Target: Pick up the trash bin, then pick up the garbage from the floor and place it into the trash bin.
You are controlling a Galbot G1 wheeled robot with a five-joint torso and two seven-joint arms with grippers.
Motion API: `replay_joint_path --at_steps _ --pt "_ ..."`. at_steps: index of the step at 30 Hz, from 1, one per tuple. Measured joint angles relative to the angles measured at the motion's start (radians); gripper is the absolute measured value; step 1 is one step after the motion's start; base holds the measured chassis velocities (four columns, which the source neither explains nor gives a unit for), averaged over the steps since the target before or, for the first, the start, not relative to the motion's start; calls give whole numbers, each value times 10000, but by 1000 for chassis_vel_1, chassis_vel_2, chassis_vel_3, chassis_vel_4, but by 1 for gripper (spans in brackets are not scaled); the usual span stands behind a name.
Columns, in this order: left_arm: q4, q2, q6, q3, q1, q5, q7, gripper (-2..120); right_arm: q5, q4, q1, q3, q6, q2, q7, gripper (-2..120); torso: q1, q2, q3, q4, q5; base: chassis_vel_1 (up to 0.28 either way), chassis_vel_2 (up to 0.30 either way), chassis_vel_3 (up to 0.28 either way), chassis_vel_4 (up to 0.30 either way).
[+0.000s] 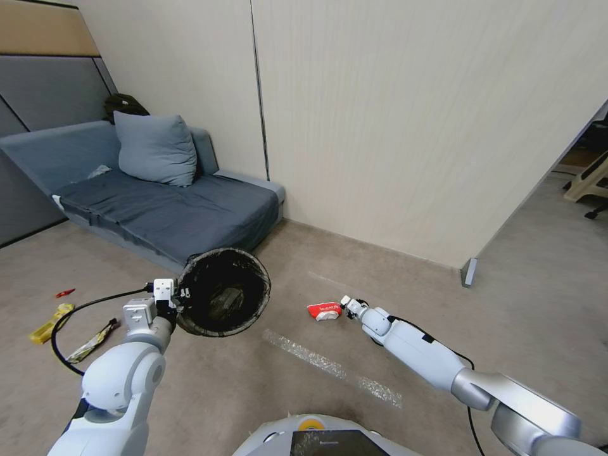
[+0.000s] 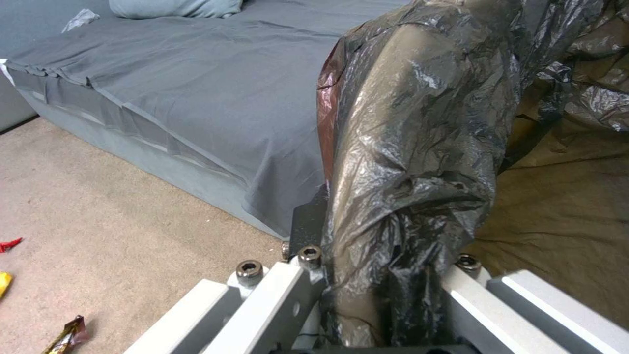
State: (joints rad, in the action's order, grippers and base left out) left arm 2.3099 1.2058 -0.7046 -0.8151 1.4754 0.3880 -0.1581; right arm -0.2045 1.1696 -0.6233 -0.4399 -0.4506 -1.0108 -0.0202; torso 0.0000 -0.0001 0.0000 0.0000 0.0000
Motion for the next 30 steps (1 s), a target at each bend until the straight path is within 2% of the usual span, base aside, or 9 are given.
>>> replay_joint_path --at_steps 2,5,6,8,10,11,14,23,30 --pt "6 3 0 1 -1 0 0 1 -1 54 0 3 -18 21 2 47 -1 0 0 0 -1 0 0 0 0" --pt "6 7 -1 -14 10 0 -17 1 -64 207 43 10 -56 79 5 61 0 0 0 0 0 0 0 0 0" --pt "6 7 -1 -14 10 0 -17 1 -64 207 43 10 -56 79 5 61 0 0 0 0 0 0 0 0 0" --pt "-9 6 -7 -20 23 0 -29 1 -162 387 90 8 -110 171 6 72 0 0 0 1 0 0 0 0 0" --pt "-14 24 -20 -20 16 0 -50 1 -242 531 116 4 -142 240 6 81 0 0 0 1 0 0 0 0 0" --pt "-14 24 -20 -20 16 0 -50 1 -242 531 116 4 -142 240 6 81 0 0 0 1 0 0 0 0 0" --pt "-14 53 -64 9 -4 0 -89 1 -360 769 178 -12 -201 331 5 96 0 0 0 -1 0 0 0 0 0" --pt "-49 46 -97 8 -14 -19 -107 1 -802 1228 557 -308 -444 366 -71 100 0 0 1 1 0 0 0 0 0" --pt "-131 98 -83 45 -36 -131 -82 1 -1765 2454 841 -487 -789 567 -269 100 0 0 1 1 -3 0 0 0 0"
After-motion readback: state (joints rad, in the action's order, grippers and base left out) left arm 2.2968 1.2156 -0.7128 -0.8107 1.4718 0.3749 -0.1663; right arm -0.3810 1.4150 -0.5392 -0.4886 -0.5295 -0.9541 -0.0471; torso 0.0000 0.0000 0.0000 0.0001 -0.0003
